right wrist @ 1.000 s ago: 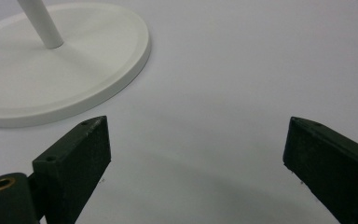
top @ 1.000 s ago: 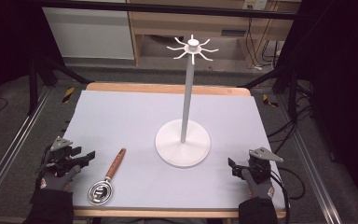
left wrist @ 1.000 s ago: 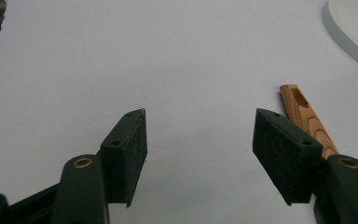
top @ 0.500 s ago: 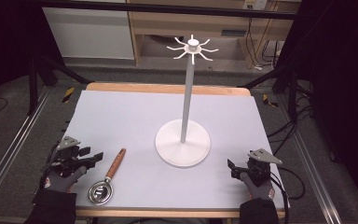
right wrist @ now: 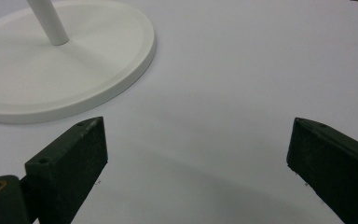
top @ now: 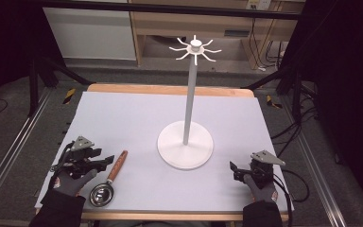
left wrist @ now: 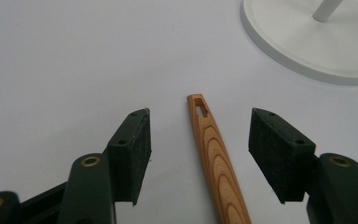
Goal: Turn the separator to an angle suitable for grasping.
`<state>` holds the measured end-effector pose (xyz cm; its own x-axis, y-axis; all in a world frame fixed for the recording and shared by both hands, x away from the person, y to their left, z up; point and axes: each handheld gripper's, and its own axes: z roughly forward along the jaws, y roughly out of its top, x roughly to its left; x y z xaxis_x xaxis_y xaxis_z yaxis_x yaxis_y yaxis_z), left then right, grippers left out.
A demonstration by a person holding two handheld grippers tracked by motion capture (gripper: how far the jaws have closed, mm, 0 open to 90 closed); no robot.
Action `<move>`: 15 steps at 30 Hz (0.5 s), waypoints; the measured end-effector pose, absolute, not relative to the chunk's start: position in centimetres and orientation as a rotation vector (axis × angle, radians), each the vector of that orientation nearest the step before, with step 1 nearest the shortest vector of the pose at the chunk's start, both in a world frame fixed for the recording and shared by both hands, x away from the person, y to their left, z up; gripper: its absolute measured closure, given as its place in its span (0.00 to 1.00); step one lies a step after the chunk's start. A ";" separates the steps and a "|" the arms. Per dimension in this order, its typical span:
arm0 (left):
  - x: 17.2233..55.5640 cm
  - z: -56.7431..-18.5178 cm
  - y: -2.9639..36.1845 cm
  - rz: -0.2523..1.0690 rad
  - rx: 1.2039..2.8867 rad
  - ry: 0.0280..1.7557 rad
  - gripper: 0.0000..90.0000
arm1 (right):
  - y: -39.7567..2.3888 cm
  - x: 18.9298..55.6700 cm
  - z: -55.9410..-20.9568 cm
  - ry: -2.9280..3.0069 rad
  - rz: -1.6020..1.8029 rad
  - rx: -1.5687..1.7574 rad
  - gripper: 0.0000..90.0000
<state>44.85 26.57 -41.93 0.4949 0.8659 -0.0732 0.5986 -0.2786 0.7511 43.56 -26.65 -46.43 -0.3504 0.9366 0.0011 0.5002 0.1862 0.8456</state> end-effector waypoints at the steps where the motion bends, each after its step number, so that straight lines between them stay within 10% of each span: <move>1: 44.9 -41.8 26.4 0.457 2.006 1.200 0.43 | -26.6 43.6 -46.4 1.937 1.066 1.342 0.06; 15: 45.7 -41.0 24.7 0.438 2.110 1.191 0.45 | -26.6 43.5 -46.3 1.936 1.067 1.356 0.06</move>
<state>45.67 24.66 -41.03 0.5280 0.8486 -0.0332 0.6252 -0.3620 0.6914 43.50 -26.61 -46.33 -0.3463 0.9381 0.0097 0.5090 0.1792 0.8419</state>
